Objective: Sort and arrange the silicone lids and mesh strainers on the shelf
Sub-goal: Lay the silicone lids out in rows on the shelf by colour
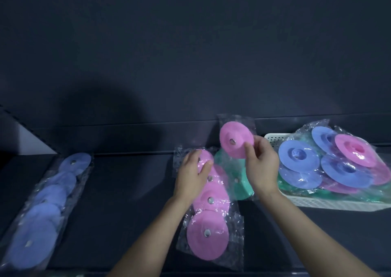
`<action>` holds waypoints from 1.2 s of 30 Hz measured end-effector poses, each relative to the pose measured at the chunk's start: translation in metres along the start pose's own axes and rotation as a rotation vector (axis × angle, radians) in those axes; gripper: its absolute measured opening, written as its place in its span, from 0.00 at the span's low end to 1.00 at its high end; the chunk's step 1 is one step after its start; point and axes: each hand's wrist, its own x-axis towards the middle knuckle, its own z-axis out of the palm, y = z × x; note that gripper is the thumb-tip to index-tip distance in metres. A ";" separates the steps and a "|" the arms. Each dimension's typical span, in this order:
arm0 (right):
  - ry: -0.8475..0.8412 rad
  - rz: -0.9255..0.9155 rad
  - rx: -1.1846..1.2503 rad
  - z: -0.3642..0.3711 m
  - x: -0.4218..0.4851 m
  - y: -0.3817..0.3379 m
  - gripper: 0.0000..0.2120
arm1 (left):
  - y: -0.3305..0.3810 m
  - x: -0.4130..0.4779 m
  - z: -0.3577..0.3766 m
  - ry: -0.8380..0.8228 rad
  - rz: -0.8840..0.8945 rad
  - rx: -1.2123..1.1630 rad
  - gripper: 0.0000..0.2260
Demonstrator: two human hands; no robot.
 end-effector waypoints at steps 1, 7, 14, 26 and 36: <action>0.018 -0.019 0.030 0.004 -0.002 -0.005 0.05 | 0.002 0.001 -0.006 -0.002 -0.029 -0.067 0.21; -0.268 0.270 0.219 0.046 -0.021 -0.020 0.06 | -0.006 0.004 -0.042 -0.053 -0.312 -0.620 0.08; -0.563 -0.105 -0.504 0.075 -0.033 -0.004 0.16 | -0.070 0.006 -0.086 0.165 -0.569 -0.538 0.01; -0.957 -0.223 -1.087 0.102 -0.023 0.015 0.28 | -0.122 0.035 -0.094 0.078 -0.451 0.137 0.18; -0.897 -0.197 -1.115 0.091 -0.022 0.021 0.26 | -0.107 0.036 -0.067 0.014 -0.289 0.302 0.21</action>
